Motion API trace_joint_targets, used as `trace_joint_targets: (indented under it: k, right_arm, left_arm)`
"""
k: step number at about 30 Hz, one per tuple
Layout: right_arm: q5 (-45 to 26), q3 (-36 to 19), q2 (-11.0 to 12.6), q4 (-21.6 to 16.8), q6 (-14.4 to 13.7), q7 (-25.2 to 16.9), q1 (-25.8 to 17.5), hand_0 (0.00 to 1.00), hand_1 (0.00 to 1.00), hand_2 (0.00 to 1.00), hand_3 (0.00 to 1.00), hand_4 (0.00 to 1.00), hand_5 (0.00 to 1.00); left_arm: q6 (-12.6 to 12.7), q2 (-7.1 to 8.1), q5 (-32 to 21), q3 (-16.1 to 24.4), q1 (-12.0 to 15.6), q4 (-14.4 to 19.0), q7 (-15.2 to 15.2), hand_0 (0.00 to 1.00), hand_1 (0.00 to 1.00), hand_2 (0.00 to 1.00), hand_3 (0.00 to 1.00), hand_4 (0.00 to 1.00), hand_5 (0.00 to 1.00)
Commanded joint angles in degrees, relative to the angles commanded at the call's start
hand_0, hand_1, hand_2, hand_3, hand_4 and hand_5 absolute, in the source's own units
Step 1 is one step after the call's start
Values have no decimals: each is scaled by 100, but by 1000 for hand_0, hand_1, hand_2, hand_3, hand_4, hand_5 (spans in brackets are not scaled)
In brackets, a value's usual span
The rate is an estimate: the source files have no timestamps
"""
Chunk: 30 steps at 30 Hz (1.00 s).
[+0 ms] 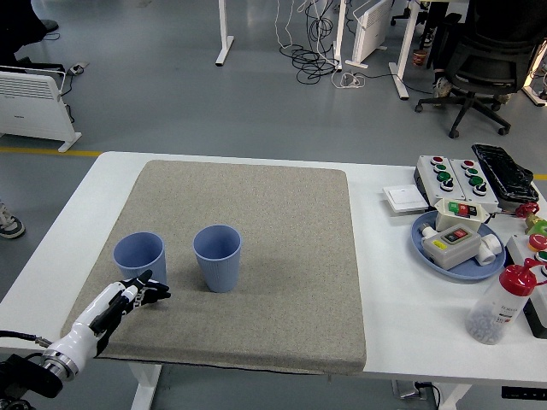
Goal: Push cup pick cup insert cup
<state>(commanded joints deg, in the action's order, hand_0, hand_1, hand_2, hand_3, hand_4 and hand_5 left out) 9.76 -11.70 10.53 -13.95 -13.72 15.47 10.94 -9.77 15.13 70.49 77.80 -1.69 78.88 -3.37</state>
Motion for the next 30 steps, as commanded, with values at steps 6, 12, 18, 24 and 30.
trace_joint_targets:
  k: [6,12,18,24,30]
  right_arm:
    - [-24,8,-6,0,-2,-2,24,688,608,634,575,93,494]
    - [-2,0,-10,1,-1,2,42,688,609,634,575,93,494]
    - [8,-8,-14,0,-2,5,46,688,608,634,575,93,494]
    - [4,-4,-17,-1,-1,3,48,688,608,634,575,92,495]
    - [62,-32,-23,-4,6,22,52,688,608,634,575,90,492]
  left_arm:
    - [107,-67,40,-29,-387,-362,-141,865,709,595,531,671,998]
    - [127,-55,-137,-226,-851,-808,-261,862,704,591,530,665,998]
    - [157,-24,-246,-396,-1188,-1263,-364,861,703,588,527,662,998]
    - [205,-52,-280,-437,-1462,-1694,-489,861,699,588,523,656,998]
    - [205,-80,-414,-540,-1779,-2184,-604,861,697,584,520,651,998]
